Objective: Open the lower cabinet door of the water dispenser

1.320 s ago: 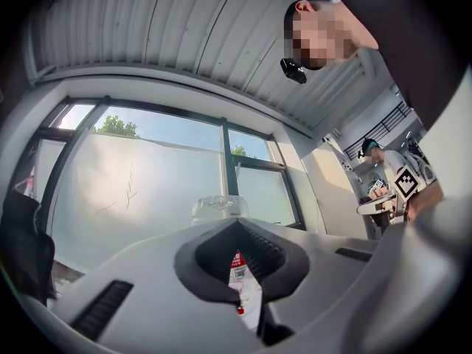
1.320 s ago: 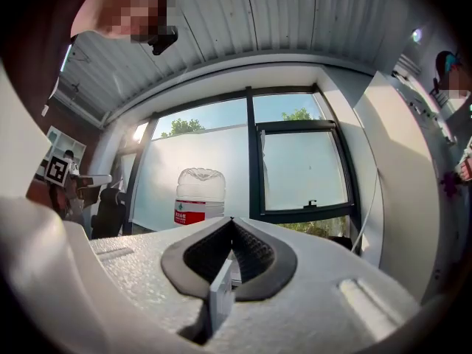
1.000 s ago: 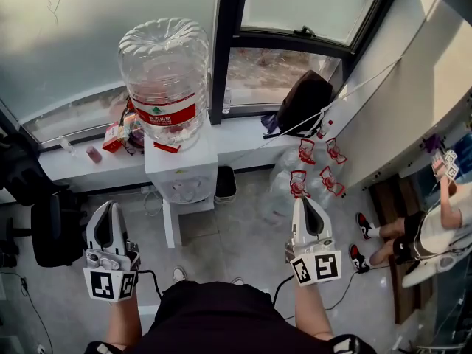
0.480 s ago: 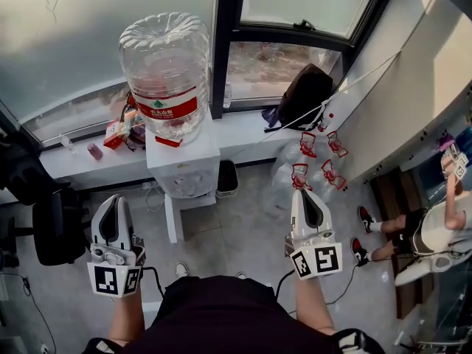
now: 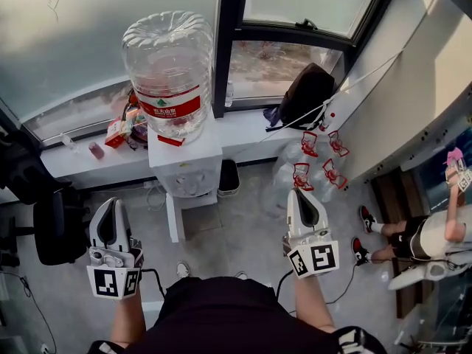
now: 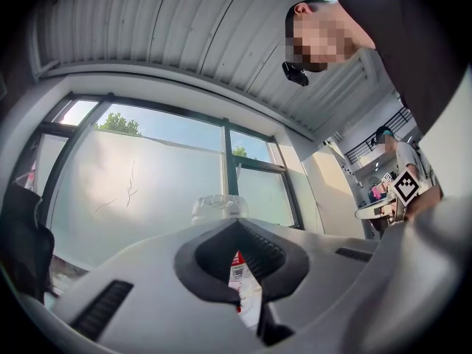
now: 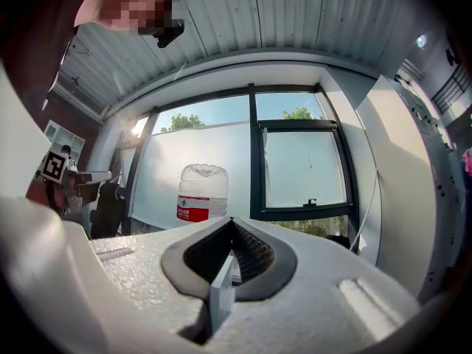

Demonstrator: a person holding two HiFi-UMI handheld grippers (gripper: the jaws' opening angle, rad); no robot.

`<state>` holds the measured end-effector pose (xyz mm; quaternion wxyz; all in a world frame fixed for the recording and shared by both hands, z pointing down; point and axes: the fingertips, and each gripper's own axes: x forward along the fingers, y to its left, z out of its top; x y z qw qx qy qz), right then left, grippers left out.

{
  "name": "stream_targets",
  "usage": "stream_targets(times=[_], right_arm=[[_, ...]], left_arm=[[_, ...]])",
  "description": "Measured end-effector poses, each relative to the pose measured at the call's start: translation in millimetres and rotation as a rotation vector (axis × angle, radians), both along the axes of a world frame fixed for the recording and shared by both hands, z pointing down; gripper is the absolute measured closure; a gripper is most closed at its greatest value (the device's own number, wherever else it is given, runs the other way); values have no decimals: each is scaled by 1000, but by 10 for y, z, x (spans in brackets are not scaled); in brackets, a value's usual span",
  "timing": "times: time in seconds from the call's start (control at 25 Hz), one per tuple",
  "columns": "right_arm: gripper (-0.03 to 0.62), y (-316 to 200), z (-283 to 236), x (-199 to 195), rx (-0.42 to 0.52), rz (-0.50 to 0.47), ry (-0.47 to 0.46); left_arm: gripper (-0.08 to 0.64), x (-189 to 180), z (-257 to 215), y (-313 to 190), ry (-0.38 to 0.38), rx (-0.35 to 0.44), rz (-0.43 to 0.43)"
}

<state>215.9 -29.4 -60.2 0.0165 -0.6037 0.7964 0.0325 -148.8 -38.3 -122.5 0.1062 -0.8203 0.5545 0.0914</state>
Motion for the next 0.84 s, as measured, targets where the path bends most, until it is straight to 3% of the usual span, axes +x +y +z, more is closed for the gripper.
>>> stream_targets(times=[0.84], right_arm=[[588, -33, 40, -52, -8, 1, 2]], left_arm=[[552, -57, 136, -5, 13, -33, -12]])
